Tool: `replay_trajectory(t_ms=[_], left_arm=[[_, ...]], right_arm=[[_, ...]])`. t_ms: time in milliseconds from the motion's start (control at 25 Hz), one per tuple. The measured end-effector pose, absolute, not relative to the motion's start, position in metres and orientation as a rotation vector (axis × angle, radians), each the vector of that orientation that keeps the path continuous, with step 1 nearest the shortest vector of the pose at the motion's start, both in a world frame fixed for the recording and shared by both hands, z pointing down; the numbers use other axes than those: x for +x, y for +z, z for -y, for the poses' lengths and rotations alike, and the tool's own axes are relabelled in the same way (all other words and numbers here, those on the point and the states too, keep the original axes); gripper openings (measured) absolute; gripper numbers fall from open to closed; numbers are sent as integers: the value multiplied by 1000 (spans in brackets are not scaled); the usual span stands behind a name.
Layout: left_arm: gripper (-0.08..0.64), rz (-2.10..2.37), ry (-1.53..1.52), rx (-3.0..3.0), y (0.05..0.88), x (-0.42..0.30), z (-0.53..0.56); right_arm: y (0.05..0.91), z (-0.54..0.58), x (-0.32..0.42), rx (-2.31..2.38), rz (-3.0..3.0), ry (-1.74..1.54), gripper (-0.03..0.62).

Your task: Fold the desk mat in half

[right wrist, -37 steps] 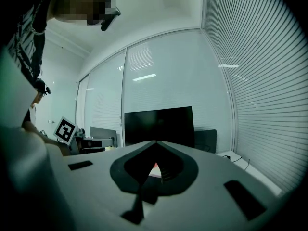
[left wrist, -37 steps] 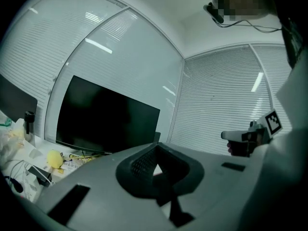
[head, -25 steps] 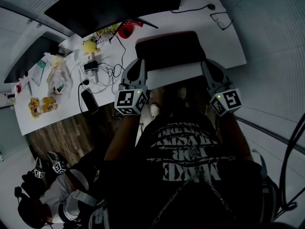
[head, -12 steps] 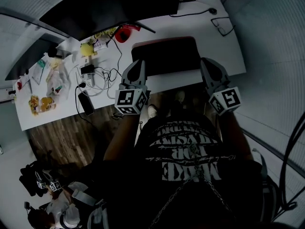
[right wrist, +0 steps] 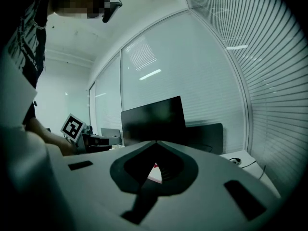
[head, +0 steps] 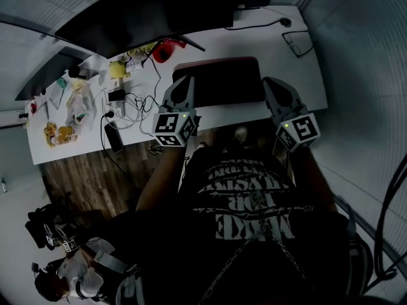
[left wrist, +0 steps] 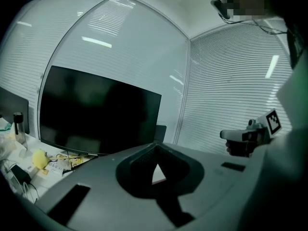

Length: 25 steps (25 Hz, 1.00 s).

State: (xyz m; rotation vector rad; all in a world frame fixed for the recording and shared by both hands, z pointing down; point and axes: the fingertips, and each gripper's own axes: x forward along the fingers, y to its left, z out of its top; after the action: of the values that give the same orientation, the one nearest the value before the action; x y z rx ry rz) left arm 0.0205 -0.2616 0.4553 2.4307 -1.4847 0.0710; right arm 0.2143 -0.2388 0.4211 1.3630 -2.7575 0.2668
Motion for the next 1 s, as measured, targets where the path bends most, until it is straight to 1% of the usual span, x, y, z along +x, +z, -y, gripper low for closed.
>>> replay_trajectory(t_ms=[120, 280, 480, 840, 880, 920, 960, 1000], left_arm=[[6, 1487, 89, 2420, 462, 30, 266], [6, 1474, 183, 2359, 488, 42, 264], [6, 1359, 257, 2318, 523, 59, 265], [6, 1158, 396, 2307, 591, 96, 265], [6, 1140, 419, 2295, 597, 99, 263], [6, 1124, 438, 2288, 603, 101, 261], [6, 1111, 452, 2284, 609, 103, 259], [6, 1102, 462, 2280, 614, 104, 258]], right_arm=[[435, 245, 229, 1346, 2756, 284, -8], [462, 253, 251, 1362, 2677, 406, -8], [501, 265, 271, 1353, 2586, 497, -8], [593, 260, 255, 1028, 2459, 711, -8], [603, 258, 254, 996, 2441, 757, 9], [612, 256, 253, 968, 2426, 804, 68], [620, 255, 253, 948, 2408, 841, 95], [628, 255, 255, 936, 2384, 865, 104]])
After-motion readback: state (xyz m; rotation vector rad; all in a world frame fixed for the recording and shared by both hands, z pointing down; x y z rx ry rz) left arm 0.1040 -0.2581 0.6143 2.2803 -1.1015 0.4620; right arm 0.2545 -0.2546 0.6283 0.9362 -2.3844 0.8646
